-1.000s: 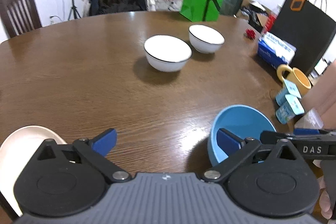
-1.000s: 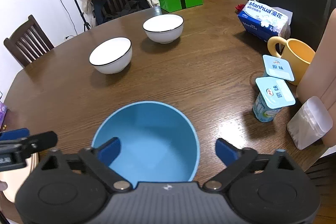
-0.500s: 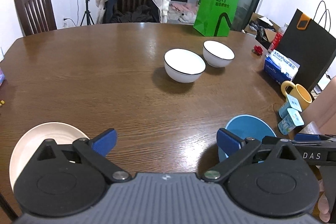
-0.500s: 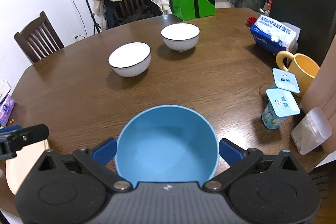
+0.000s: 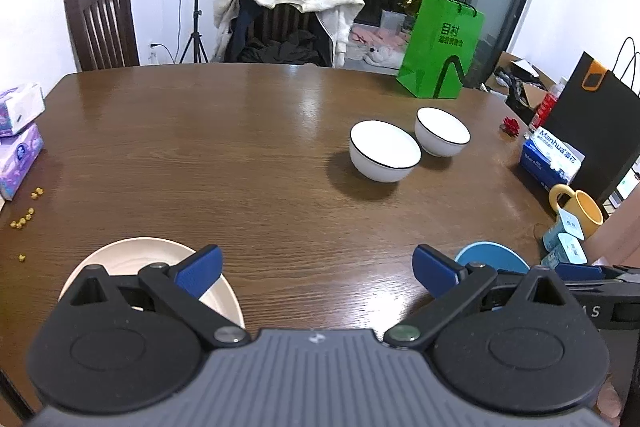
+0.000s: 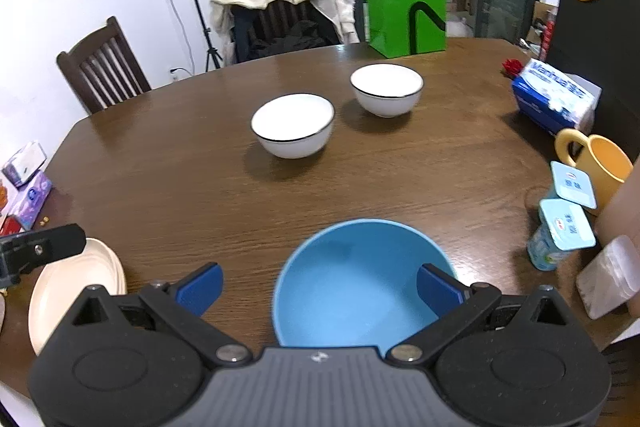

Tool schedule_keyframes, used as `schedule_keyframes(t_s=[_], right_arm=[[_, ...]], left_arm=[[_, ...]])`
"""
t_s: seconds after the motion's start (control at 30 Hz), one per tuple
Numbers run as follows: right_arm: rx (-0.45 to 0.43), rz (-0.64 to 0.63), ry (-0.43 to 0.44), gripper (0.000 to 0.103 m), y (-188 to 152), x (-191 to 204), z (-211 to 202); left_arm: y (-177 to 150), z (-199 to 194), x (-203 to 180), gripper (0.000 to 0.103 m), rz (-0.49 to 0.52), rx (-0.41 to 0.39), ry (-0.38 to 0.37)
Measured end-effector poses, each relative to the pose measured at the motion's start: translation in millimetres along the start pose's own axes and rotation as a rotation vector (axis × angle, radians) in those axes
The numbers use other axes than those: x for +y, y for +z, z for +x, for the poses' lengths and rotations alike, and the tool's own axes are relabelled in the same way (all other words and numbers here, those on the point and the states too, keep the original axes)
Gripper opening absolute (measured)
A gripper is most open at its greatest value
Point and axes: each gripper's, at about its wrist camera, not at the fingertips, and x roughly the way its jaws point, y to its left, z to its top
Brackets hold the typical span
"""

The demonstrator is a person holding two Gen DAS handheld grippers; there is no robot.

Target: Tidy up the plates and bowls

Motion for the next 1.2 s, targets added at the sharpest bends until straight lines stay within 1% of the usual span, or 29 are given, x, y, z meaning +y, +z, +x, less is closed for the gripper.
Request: schedule_keyframes(t_s=[0.2,0.57,0.8,1.2], right_arm=[[-0.005,-0.032,0.022,0.103,6.5,18.6,3.2],[-0.008,-0.079,0.037,0.103,26.5,49.5,12.6],[0.006,-0.074,0.043,0.103,45.8,61.1,23.9],[0.015,-0.08,0.055,0.103,84.2,80.3,49.1]], left_arm=[[4.2,-7.1,10.0,0.103,-0.016,-0.02,0.026],[24.6,-11.1,27.7,0.103,-0.053,-0.053,0.07],[37.3,-4.3,34.9,0.103,-0.074,-0.066,0.089],[61.1,18.8,37.4,0.103,-0.095,-0.058,0.112]])
